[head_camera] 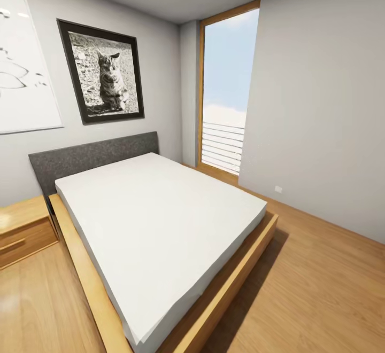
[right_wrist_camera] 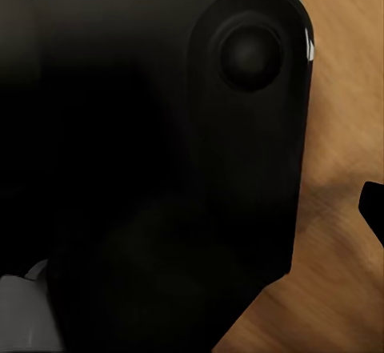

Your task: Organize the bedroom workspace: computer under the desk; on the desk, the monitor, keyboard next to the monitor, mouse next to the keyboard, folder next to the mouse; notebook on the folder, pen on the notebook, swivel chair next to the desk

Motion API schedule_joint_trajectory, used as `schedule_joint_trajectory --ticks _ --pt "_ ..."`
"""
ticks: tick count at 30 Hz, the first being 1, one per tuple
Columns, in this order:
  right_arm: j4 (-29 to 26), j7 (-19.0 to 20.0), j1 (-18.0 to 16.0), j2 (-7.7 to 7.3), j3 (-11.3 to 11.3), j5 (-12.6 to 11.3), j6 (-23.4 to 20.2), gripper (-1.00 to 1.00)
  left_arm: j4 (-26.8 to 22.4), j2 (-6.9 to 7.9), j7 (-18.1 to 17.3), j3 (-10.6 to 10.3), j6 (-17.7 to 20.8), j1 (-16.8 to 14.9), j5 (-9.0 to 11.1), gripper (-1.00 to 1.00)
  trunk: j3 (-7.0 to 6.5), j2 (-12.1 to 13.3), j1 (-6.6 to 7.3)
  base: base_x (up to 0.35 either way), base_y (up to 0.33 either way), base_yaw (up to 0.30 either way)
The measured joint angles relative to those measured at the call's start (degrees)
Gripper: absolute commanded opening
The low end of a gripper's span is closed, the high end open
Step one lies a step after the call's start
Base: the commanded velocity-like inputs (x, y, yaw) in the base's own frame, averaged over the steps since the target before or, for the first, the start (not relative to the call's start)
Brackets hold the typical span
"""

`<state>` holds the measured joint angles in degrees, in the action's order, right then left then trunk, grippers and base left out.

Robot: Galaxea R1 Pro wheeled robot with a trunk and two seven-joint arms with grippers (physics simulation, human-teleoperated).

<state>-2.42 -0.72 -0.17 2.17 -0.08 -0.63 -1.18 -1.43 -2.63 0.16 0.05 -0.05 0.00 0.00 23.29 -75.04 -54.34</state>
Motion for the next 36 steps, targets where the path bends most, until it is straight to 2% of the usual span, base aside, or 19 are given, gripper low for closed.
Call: schedule_joint_trajectory --ticks 12,13,26,32,36 --pt "0.08 0.01 0.01 -0.08 0.03 -0.06 2.99 1.00 -0.02 -0.01 0.03 0.03 -0.10 0.00 0.08 1.00 -2.15 4.81 2.64 0.000 0.000 0.000" --pt "0.04 0.01 0.00 -0.09 0.06 -0.02 6.53 1.00 -0.05 -0.01 0.02 0.03 -0.10 0.00 0.08 1.00 -2.33 5.22 2.86 0.000 0.000 0.000" --pt "-0.30 0.05 0.01 -0.35 0.10 0.16 7.03 1.00 -0.36 -0.16 0.02 0.04 -0.11 0.00 0.11 1.00 -4.67 10.43 5.71 0.000 0.000 0.000" --pt "-2.12 0.02 0.01 -0.42 0.03 0.12 10.62 1.00 -1.25 -0.45 -0.25 0.13 -0.11 0.00 0.22 1.00 -5.75 12.84 7.03 0.000 0.000 0.000" --pt "-2.51 0.01 0.01 -0.36 -0.06 0.06 13.51 1.00 -3.92 -0.58 -0.30 0.09 -0.14 -0.01 0.23 1.00 -6.47 14.45 7.91 0.000 0.000 0.000"
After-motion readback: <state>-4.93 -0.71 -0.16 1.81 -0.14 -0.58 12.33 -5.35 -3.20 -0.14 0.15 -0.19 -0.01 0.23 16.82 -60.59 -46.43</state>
